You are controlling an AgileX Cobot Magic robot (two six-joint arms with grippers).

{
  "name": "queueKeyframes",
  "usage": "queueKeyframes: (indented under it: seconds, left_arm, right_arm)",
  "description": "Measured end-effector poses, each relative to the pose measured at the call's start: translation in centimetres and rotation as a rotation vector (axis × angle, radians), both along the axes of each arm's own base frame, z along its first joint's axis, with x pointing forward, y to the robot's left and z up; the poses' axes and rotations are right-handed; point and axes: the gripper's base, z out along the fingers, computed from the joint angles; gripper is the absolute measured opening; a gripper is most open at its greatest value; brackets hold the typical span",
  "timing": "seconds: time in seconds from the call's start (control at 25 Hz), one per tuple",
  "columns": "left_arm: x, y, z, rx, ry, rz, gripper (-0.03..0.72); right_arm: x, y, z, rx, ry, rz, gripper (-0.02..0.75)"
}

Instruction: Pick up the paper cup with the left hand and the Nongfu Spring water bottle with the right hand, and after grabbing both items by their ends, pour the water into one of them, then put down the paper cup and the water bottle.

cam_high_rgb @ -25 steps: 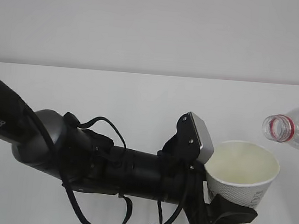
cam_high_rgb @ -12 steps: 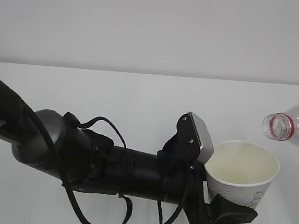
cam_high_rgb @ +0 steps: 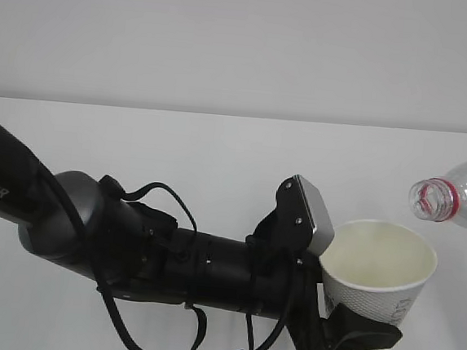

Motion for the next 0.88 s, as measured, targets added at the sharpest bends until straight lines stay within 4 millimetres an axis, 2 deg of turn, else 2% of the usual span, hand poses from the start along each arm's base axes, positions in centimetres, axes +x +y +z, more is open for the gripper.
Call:
queueKeyframes:
  seconds: [0.88]
  left_arm:
    - [0.0,0.0,0.0,0.0,0.0,0.0,0.545]
  right_arm:
    - [0.03,-0.02,0.19,-0.003,-0.021,-0.002,0.401]
